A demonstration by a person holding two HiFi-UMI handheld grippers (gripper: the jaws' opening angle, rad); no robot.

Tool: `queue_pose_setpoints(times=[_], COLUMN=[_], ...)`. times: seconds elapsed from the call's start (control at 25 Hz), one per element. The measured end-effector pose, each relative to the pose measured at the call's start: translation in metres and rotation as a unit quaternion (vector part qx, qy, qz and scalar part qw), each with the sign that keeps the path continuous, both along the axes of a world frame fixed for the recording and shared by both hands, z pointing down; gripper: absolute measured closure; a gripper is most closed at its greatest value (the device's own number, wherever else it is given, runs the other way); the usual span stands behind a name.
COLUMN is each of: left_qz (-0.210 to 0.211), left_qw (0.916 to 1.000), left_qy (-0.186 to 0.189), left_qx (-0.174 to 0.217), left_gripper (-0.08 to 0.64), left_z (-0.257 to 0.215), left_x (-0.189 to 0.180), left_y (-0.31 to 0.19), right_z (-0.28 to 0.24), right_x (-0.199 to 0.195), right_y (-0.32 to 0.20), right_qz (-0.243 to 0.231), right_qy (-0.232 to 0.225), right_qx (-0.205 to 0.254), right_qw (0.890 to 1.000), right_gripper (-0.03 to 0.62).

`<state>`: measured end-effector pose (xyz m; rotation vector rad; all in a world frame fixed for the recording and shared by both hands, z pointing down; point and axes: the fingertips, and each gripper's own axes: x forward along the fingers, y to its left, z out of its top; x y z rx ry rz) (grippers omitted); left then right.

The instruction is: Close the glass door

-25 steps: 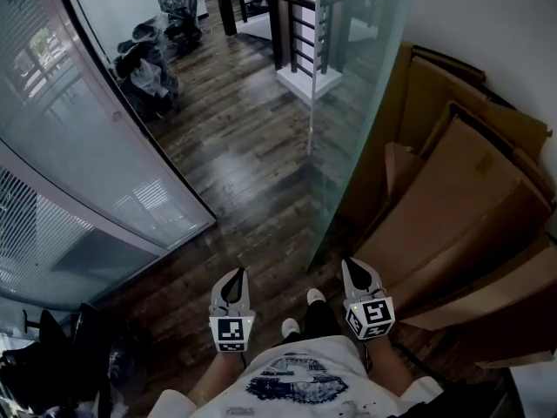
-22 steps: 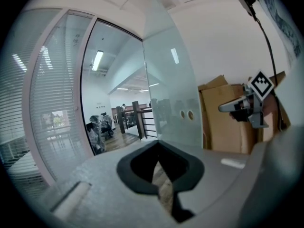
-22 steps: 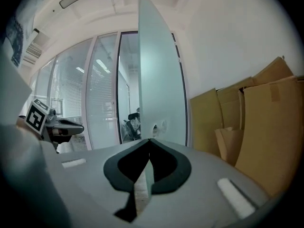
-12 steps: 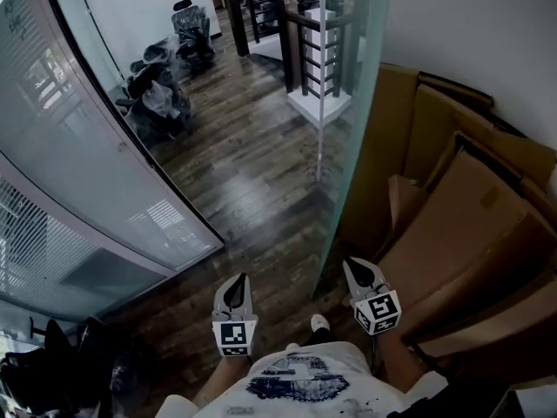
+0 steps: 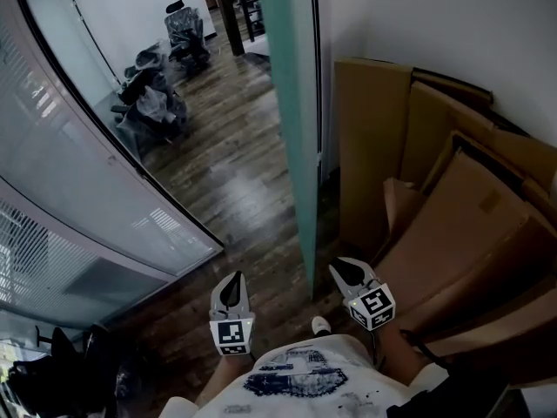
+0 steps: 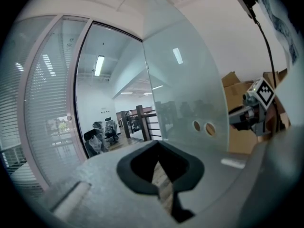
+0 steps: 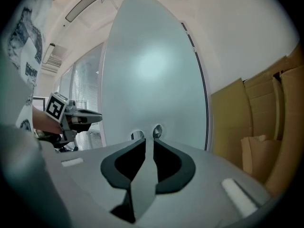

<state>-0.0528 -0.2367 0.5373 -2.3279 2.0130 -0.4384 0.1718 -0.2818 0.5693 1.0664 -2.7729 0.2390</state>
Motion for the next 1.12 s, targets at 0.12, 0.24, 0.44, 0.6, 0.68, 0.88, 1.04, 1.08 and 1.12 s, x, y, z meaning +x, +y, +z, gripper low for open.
queue_pose_setpoints(times=[0.12,0.24,0.44,0.6,0.68,0.88,1.04,1.08,1.12], left_qz=[-0.012,-0.025,-0.047,-0.072,-0.083,-0.103,-0.109,-0.109,-0.109], left_qw=[0.9999,0.9996,0.9988,0.9972,0.9963,0.9944,0.9939,0.9939,0.9938], left_qy=[-0.005,-0.010,-0.012,-0.015,-0.016,-0.017,-0.017,-0.017,-0.017], left_qx=[0.002,0.004,-0.006,-0.014,-0.016,-0.015,-0.008,-0.007,-0.005], left_gripper=[0.561,0.561,0.561,0.561,0.561,0.561,0.561,0.561,0.561], left_z=[-0.002,-0.004,0.000,0.003,0.004,0.002,0.000,-0.001,-0.002], left_x=[-0.002,-0.006,-0.014,-0.028,-0.034,-0.041,-0.040,-0.041,-0.041], left_y=[-0.004,-0.006,0.002,0.010,0.013,0.016,0.013,0.012,0.012], right_z=[0.008,0.010,0.020,0.022,0.023,0.022,0.025,0.025,0.024], right_x=[-0.004,-0.008,-0.019,-0.033,-0.041,-0.058,-0.066,-0.068,-0.071], right_y=[-0.002,-0.004,-0.014,-0.024,-0.029,-0.033,-0.036,-0.036,-0.036], right_qz=[-0.034,-0.076,-0.143,-0.195,-0.214,-0.246,-0.254,-0.254,-0.255], right_qy=[-0.004,-0.008,0.004,0.012,0.023,0.030,0.037,0.037,0.036], right_qx=[-0.004,0.012,0.007,0.002,0.009,0.019,0.028,0.029,0.030], right_qw=[0.999,0.997,0.990,0.981,0.977,0.969,0.966,0.966,0.966], right_gripper=[0.484,0.447,0.383,0.364,0.360,0.357,0.357,0.357,0.357])
